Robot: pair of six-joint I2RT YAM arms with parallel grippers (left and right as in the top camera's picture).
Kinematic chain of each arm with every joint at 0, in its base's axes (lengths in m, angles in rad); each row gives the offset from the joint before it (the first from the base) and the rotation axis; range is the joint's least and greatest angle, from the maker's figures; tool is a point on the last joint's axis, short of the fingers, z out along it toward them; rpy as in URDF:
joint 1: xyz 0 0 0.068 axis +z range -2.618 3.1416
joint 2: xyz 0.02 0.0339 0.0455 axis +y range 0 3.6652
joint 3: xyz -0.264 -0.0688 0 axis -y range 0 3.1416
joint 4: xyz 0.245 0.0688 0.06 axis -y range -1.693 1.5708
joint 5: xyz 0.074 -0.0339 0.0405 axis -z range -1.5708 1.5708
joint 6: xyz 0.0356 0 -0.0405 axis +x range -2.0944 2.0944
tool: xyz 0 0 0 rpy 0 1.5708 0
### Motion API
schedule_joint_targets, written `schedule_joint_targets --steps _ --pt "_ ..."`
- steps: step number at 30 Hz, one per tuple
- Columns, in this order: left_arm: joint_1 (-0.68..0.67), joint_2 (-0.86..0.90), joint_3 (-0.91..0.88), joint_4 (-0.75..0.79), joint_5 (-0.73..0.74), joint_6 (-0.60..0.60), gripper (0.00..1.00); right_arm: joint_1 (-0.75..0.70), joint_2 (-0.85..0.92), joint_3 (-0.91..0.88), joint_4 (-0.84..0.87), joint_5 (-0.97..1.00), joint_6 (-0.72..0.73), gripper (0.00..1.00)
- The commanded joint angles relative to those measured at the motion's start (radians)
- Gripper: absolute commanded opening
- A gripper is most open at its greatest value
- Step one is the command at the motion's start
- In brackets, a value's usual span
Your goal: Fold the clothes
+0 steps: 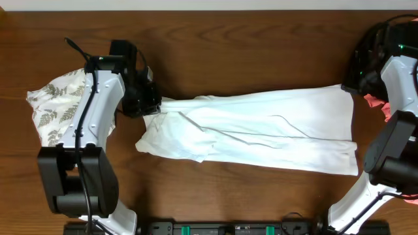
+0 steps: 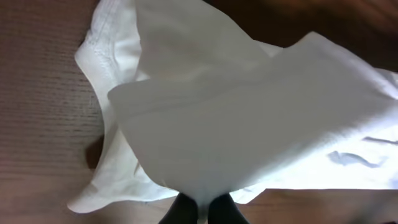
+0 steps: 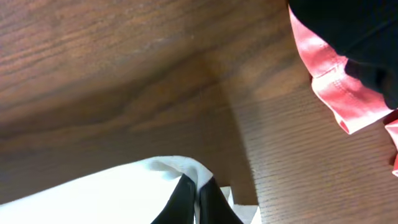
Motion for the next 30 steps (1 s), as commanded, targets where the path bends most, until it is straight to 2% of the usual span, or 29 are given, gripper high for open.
schedule_joint_targets --steps 1,9,22,30 --pt "0.003 -0.022 -0.002 -0.012 -0.005 -0.003 0.06 -0.006 -0.019 0.014 -0.021 -0.017 0.002 0.01" --pt "0.003 -0.022 -0.002 -0.02 -0.005 -0.002 0.06 -0.008 -0.019 0.013 -0.073 -0.136 -0.137 0.01" --pt "0.003 -0.022 -0.002 -0.02 -0.005 -0.003 0.06 -0.011 -0.131 0.0 -0.053 -0.103 -0.15 0.02" --pt "0.003 -0.022 -0.002 -0.02 -0.005 -0.003 0.06 -0.027 -0.317 -0.203 0.052 -0.071 -0.126 0.01"
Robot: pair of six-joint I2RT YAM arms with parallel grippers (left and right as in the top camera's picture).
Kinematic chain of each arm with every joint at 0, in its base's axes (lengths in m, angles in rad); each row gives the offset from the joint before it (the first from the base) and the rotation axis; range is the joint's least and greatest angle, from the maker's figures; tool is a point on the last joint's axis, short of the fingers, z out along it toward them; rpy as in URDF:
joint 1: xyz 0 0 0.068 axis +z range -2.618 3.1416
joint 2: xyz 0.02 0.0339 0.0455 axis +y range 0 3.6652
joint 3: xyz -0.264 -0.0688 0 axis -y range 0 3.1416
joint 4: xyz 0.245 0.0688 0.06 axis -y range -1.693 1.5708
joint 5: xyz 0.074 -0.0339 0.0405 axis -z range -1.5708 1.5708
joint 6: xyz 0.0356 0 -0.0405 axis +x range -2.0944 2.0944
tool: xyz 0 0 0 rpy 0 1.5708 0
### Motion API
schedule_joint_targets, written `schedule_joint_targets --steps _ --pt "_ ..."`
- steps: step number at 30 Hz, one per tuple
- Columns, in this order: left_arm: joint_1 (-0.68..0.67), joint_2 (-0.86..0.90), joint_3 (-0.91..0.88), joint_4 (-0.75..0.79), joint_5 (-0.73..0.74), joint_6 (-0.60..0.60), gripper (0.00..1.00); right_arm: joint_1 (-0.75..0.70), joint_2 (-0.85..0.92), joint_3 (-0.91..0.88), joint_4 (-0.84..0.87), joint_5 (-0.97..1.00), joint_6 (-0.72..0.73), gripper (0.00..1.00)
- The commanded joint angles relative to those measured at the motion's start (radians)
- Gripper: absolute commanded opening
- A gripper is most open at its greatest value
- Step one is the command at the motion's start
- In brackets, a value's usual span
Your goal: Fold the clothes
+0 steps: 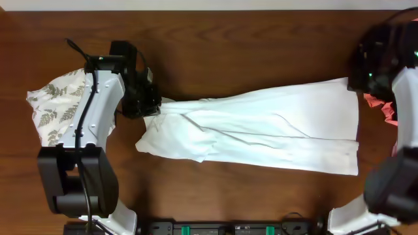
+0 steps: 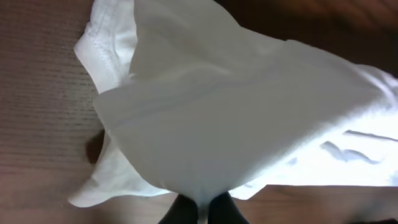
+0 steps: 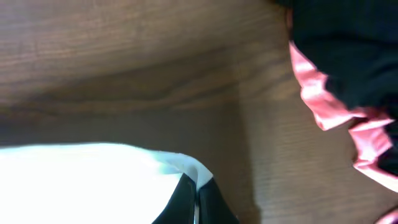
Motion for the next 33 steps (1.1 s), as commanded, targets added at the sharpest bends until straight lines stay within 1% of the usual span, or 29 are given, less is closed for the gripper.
schedule_joint_targets --steps 1,7,17,21,26,33 --pt "0.003 -0.022 -0.002 -0.004 -0.005 -0.003 0.06 -0.026 -0.062 -0.117 0.039 0.019 0.013 0.01" --pt "0.003 -0.022 -0.002 -0.005 -0.005 -0.003 0.06 -0.052 -0.086 -0.259 0.114 0.031 0.041 0.01" --pt "0.003 -0.022 -0.002 -0.012 -0.005 -0.002 0.06 -0.055 -0.086 -0.432 0.229 0.089 0.09 0.01" --pt "0.003 -0.022 -0.002 -0.012 -0.005 -0.003 0.06 -0.066 -0.086 -0.477 0.244 0.118 0.126 0.01" --pt "0.003 -0.022 -0.002 -0.021 -0.005 -0.003 0.06 -0.077 -0.086 -0.501 0.237 0.129 0.128 0.01" --pt "0.003 -0.022 -0.002 -0.123 -0.005 -0.003 0.06 -0.085 -0.085 -0.513 0.193 0.153 0.143 0.01"
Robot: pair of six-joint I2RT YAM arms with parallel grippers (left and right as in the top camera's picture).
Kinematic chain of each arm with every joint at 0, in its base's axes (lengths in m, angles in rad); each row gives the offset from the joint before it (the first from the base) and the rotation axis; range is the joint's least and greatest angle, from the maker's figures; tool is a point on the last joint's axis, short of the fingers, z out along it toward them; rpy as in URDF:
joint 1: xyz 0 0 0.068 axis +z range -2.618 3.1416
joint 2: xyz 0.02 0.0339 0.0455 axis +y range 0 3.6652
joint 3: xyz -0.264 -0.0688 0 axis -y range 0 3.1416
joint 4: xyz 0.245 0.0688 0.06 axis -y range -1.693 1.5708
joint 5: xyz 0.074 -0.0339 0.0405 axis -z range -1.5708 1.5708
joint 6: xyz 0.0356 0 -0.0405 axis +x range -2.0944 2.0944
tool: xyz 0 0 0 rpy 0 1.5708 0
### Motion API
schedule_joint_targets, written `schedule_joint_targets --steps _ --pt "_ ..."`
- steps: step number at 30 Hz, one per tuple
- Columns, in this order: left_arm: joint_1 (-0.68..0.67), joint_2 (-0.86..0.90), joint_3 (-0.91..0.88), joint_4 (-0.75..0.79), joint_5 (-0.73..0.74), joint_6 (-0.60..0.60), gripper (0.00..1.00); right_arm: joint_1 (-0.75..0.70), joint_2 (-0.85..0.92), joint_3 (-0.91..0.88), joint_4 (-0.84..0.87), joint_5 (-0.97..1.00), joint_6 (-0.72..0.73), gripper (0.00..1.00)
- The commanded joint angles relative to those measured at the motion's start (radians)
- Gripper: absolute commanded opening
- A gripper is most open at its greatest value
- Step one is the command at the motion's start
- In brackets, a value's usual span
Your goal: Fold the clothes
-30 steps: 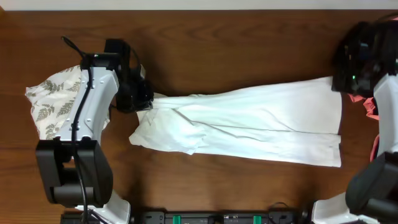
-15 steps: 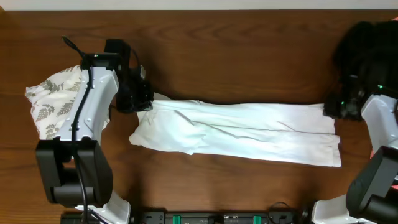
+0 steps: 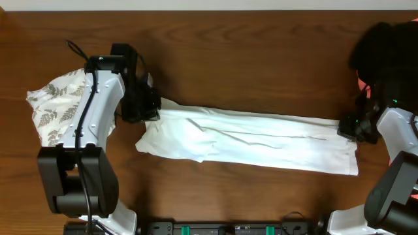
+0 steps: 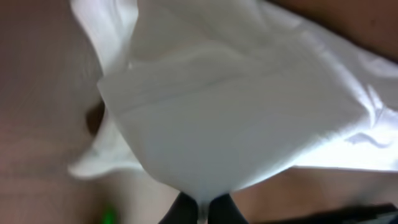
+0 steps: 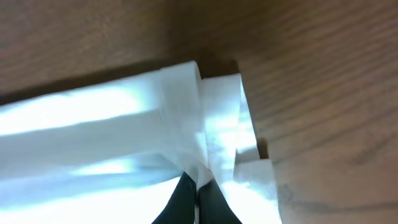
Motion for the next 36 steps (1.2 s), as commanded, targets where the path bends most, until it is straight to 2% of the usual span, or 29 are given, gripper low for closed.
schedule_joint_targets --steps 1,10,12,16,17,25,28,30,33,36 --pt "0.003 -0.022 -0.002 -0.038 -0.005 -0.002 0.06 -0.011 -0.007 -0.008 -0.012 0.031 0.023 0.02" --pt "0.002 -0.022 -0.003 -0.114 -0.005 -0.002 0.1 -0.012 -0.007 -0.008 -0.058 0.031 0.023 0.02" --pt "0.002 -0.022 -0.004 -0.126 -0.005 -0.002 0.17 -0.012 -0.007 -0.008 -0.065 0.031 0.023 0.02" --pt "0.002 -0.022 -0.005 -0.14 -0.005 -0.002 0.42 -0.011 -0.007 -0.008 -0.081 0.031 0.023 0.14" --pt "0.002 -0.022 -0.005 -0.14 -0.005 -0.002 0.43 -0.011 -0.007 -0.008 -0.084 0.031 0.023 0.15" --pt "0.002 -0.022 -0.005 -0.104 -0.005 -0.002 0.43 -0.012 -0.007 -0.008 -0.099 0.101 0.068 0.19" --pt "0.002 -0.022 -0.005 -0.034 -0.005 -0.002 0.43 -0.02 -0.008 -0.002 -0.141 0.243 0.244 0.18" --pt "0.002 -0.022 -0.005 0.003 -0.005 -0.003 0.43 -0.035 -0.013 0.0 -0.153 0.256 0.295 0.18" --pt "0.002 -0.022 -0.005 0.031 -0.004 -0.002 0.42 -0.05 -0.028 0.0 -0.151 0.231 0.296 0.18" --pt "0.002 -0.022 -0.005 0.037 -0.005 -0.002 0.42 -0.05 -0.055 0.012 -0.133 0.148 0.222 0.19"
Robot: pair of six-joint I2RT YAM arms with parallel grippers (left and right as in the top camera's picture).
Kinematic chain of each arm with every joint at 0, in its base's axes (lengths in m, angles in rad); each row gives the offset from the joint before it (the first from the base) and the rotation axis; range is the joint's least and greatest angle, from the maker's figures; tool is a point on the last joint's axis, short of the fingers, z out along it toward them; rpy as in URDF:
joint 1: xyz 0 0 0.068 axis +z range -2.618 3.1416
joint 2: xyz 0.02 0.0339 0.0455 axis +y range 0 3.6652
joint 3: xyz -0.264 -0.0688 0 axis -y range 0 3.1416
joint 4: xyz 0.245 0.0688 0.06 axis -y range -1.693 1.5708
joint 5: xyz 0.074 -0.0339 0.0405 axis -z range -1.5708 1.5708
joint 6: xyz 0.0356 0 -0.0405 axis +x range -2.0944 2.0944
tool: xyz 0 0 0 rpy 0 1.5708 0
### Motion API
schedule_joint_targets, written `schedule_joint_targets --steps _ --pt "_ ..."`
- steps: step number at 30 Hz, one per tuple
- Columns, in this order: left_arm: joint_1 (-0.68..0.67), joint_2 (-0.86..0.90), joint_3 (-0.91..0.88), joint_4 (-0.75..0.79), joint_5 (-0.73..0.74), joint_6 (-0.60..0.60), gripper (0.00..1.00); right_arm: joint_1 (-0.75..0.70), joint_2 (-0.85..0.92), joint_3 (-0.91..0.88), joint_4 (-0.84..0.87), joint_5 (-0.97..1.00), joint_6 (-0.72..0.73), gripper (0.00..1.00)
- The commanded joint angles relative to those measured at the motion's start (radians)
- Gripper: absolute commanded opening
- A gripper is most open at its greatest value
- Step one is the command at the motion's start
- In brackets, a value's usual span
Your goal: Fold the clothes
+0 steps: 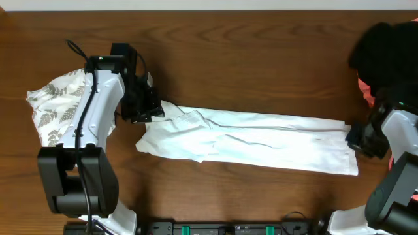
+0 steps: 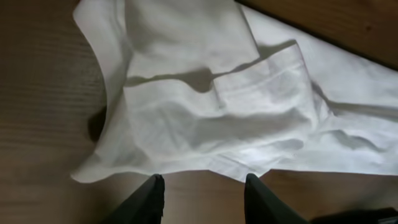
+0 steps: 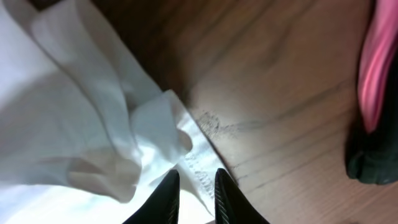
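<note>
A white garment (image 1: 261, 140) lies as a long, narrow folded band across the table's middle. In the left wrist view its left end (image 2: 205, 112) is rumpled, with a folded layer on top. My left gripper (image 1: 149, 109) hovers at that end's far corner; its fingers (image 2: 152, 200) stand wide apart over bare wood, holding nothing. My right gripper (image 1: 356, 137) is at the band's right end. Its fingers (image 3: 166, 199) are slightly parted just above the stitched hem (image 3: 199, 165), and are open.
A leaf-print cloth (image 1: 52, 104) lies under my left arm at the table's left edge. Black clothing (image 1: 385, 42) and a pink piece (image 3: 379, 68) are heaped at the far right, close to my right gripper. The wooden table (image 1: 248, 59) shows behind the band.
Both grippers were shut on the white garment's ends and are now open. The cloth they held lies flat on the layer beneath. My right gripper sits slightly further right.
Both grippers first held the far edge of the widely spread white garment. A second later my right one had shifted further right with it. Then that edge lay toward the front, leaving a narrow band. Now both ends are let go.
</note>
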Motion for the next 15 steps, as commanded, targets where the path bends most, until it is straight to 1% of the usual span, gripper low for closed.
schedule_joint_targets --steps 1,3,5,7,9,15 --pt "0.002 -0.022 -0.005 -0.001 -0.001 -0.002 0.43 -0.002 -0.057 0.022 0.014 -0.081 -0.045 0.19" --pt "0.002 -0.022 -0.005 0.002 -0.001 -0.002 0.42 -0.001 -0.088 0.04 0.016 -0.168 -0.106 0.2" --pt "0.002 -0.022 -0.005 0.006 -0.001 -0.002 0.42 0.004 -0.129 0.068 0.021 -0.305 -0.188 0.2" --pt "-0.002 -0.022 -0.005 0.013 0.003 -0.002 0.42 0.015 -0.169 0.09 0.036 -0.474 -0.251 0.14" --pt "-0.011 -0.022 -0.005 0.024 0.017 -0.002 0.43 0.031 -0.196 0.096 0.046 -0.571 -0.258 0.11" --pt "-0.061 -0.022 -0.005 0.058 0.021 -0.002 0.42 0.087 -0.164 0.067 0.035 -0.579 -0.235 0.12"
